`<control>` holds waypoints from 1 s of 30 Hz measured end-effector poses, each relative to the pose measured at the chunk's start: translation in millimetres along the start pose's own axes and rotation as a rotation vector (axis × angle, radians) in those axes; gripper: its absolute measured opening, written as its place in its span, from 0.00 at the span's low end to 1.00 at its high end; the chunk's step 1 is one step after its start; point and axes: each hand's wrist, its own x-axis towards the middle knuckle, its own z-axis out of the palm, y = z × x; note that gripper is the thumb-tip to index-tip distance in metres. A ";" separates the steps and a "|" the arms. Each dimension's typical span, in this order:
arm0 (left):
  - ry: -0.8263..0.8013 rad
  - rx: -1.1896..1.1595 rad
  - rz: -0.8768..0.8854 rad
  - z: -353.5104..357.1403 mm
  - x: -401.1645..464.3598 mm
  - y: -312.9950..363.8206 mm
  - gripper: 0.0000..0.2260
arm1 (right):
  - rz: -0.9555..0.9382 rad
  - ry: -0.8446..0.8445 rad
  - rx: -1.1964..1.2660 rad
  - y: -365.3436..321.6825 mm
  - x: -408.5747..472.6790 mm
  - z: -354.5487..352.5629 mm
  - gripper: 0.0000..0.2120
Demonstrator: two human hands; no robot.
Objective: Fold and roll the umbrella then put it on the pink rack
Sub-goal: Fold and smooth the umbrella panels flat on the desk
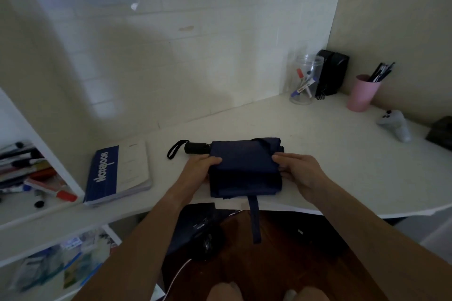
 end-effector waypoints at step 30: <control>-0.120 0.004 0.110 5.6 -14.1 -10.9 0.09 | -0.117 -0.357 -0.163 -1.0 -22.5 -21.6 0.13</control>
